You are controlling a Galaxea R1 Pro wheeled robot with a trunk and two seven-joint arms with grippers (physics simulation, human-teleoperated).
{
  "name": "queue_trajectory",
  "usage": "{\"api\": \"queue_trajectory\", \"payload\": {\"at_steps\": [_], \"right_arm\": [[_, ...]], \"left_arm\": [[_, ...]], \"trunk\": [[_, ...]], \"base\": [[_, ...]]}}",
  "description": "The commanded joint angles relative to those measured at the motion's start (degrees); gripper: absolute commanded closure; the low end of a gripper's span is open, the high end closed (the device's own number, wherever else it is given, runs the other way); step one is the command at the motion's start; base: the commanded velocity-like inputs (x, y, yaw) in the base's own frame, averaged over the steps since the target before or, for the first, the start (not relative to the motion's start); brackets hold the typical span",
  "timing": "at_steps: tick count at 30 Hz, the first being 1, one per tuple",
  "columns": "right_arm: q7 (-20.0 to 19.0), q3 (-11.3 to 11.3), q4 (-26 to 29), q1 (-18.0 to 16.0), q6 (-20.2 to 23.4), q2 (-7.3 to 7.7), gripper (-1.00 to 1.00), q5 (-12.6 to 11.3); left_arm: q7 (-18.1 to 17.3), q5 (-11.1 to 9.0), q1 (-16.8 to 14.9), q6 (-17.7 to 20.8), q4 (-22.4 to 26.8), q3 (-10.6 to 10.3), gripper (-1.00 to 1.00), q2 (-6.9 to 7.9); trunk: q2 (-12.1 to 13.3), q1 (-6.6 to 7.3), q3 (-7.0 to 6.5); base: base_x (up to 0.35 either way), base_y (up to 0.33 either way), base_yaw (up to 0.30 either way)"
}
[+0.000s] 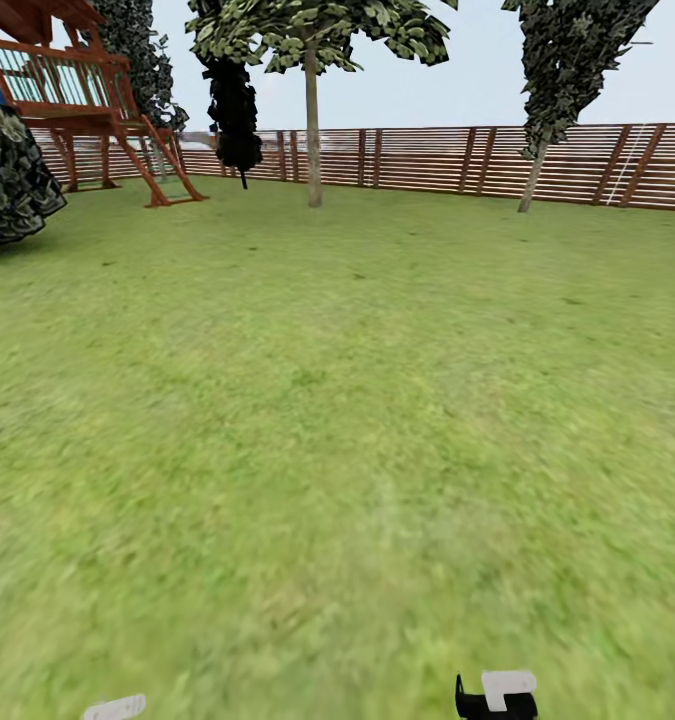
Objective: In the garden, pick up the pesticide atomizer on the floor and spray pesticide onto both trees until each tree trunk is fully covered.
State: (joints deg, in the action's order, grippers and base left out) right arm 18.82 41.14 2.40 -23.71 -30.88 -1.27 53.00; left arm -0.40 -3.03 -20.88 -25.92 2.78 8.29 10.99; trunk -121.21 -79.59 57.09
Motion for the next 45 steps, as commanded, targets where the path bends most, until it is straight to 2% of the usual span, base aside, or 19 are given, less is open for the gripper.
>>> {"api": "queue_trajectory", "payload": {"at_steps": [1, 45], "right_arm": [[0.3, 0.3, 0.0, 0.0, -0.1, -0.03, -1.00, 0.6], [0.3, 0.3, 0.0, 0.0, -0.1, -0.05, -1.00, 0.6]], "left_arm": [[0.0, -0.3, 0.0, -0.2, -0.1, 0.0, 1.00, 0.00], [0.0, -0.3, 0.0, -0.2, -0.1, 0.0, 1.00, 0.00]], "trunk": [[0.0, -0.03, 0.05], [0.0, -0.03, 0.05]], "base": [[0.339, 0.000, 0.000], [0.338, 0.000, 0.000]]}}
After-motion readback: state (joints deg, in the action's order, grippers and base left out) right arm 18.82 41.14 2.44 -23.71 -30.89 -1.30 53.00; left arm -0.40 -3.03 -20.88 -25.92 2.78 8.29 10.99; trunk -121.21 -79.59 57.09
